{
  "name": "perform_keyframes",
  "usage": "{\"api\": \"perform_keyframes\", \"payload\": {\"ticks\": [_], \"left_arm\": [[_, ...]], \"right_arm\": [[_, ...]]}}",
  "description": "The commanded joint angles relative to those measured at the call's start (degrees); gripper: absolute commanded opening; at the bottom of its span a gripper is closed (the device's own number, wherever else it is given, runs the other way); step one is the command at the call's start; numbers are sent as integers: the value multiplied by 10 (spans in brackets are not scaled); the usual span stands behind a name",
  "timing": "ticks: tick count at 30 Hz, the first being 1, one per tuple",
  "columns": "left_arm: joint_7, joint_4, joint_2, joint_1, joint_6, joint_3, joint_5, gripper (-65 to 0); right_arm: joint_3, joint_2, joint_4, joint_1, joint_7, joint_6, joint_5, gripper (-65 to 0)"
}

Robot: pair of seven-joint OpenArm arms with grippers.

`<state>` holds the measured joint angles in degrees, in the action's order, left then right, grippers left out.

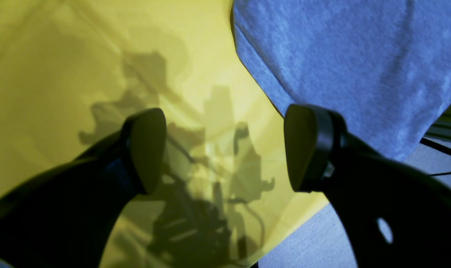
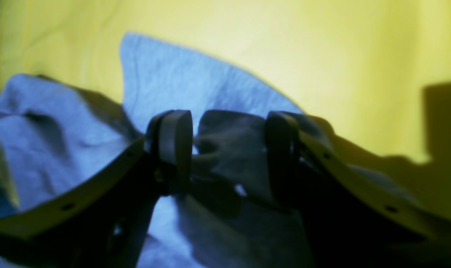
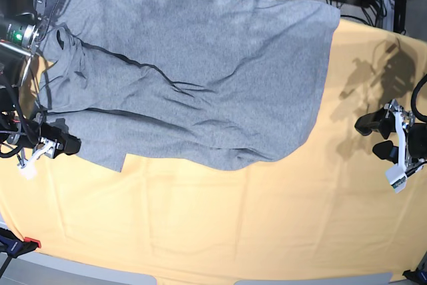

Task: Layout the t-shirt on the table in an organized manner, then fold the t-shirt properly
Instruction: 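Hold the hem corner with the right gripper while the left gripper reaches in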

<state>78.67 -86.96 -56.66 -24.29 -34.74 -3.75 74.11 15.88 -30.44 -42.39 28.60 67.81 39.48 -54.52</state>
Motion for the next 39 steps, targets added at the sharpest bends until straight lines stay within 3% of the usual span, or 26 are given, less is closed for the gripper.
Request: {"api": "perform_keyframes", "payload": {"ticks": [1,7,15,19,20,24,25,33,39], "left_arm": [[-7,-5,-14,-13,1,8,9,-156],[-7,-5,-14,-13,0,8,14,-156],[-7,-5,-14,-13,1,8,13,-156],[-7,-5,-14,-13,0,8,13,-156],[-7,-5,-14,-13,1,8,13,-156],[-7,-5,-14,-13,1,8,13,-156],[-7,-5,-14,-13,1,8,14,-156],[-7,-5,-14,-13,1,8,14,-156],[-7,-5,-14,-13,0,8,14,-156]], "right_arm": [[2,-7,-8,20,2,5,-12,-322],[2,16,-8,14,-8,5,1,-322],[2,57,-9,14,-102,5,147,-318],[-4,68,-8,14,-65,5,137,-326],[-13,68,-9,14,-61,5,134,-355],[-55,63,-12,18,-60,5,134,-622],[-62,60,-17,18,-60,5,134,-650],[-64,18,-146,17,-4,5,107,-650],[-64,-19,-213,16,-15,5,104,-650]]}}
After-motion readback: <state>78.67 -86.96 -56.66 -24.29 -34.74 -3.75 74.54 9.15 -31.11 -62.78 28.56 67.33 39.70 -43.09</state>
